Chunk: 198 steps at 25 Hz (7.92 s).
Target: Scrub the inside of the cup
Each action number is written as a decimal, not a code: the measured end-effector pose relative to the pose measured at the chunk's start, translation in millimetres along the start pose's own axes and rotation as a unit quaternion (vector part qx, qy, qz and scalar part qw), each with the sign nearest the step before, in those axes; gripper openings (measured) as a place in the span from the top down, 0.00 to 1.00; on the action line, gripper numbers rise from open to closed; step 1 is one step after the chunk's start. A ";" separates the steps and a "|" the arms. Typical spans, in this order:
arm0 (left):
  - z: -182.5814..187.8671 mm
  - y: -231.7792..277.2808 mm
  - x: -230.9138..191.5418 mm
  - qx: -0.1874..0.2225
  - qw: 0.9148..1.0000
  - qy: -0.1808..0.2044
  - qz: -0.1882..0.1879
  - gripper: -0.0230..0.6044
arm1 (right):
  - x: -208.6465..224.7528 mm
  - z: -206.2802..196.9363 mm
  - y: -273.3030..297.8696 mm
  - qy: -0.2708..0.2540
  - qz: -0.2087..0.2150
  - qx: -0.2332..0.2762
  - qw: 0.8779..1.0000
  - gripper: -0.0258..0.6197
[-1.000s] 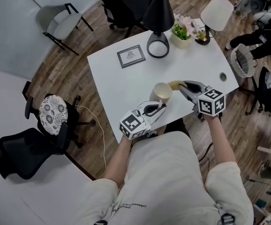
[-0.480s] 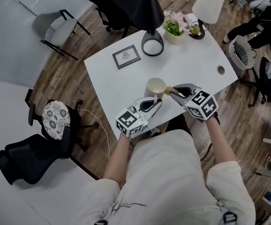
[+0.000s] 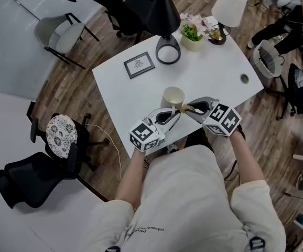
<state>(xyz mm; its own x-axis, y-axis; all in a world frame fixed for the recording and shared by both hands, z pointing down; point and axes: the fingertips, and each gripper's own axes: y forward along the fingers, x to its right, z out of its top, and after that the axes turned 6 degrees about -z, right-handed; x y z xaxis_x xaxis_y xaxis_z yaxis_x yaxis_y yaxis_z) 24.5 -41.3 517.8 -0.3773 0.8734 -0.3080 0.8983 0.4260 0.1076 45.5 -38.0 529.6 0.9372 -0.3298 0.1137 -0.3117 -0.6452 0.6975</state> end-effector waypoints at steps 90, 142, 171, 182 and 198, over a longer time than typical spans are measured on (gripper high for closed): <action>15.8 -9.3 -35.1 0.028 0.997 -0.012 0.073 0.94 | 31.3 39.3 -43.7 0.143 0.048 0.134 0.979 0.81; 74.7 -6.7 -4.2 0.100 0.995 -0.002 -0.026 0.95 | -0.4 3.8 0.0 0.163 0.052 0.167 0.971 0.82; 38.5 -0.3 30.3 0.057 0.995 0.001 -0.084 0.96 | 63.4 28.3 -38.2 0.113 -0.058 0.154 0.980 0.82; 1.8 12.4 16.8 0.026 1.000 0.007 -0.004 0.95 | 72.2 29.0 -48.3 0.161 -0.073 0.193 0.965 0.82; -71.9 35.1 -74.6 -0.015 0.988 -0.014 0.152 0.95 | 62.8 -55.2 -47.1 0.265 -0.166 0.201 0.928 0.81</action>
<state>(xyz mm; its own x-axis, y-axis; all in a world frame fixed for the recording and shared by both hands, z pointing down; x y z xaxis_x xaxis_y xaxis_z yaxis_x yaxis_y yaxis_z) 68.0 -74.5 612.5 -0.0844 0.9554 -0.2831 0.9619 0.1523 0.2272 127.6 9.7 543.0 0.9048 0.2497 0.3451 0.0749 -0.8907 0.4483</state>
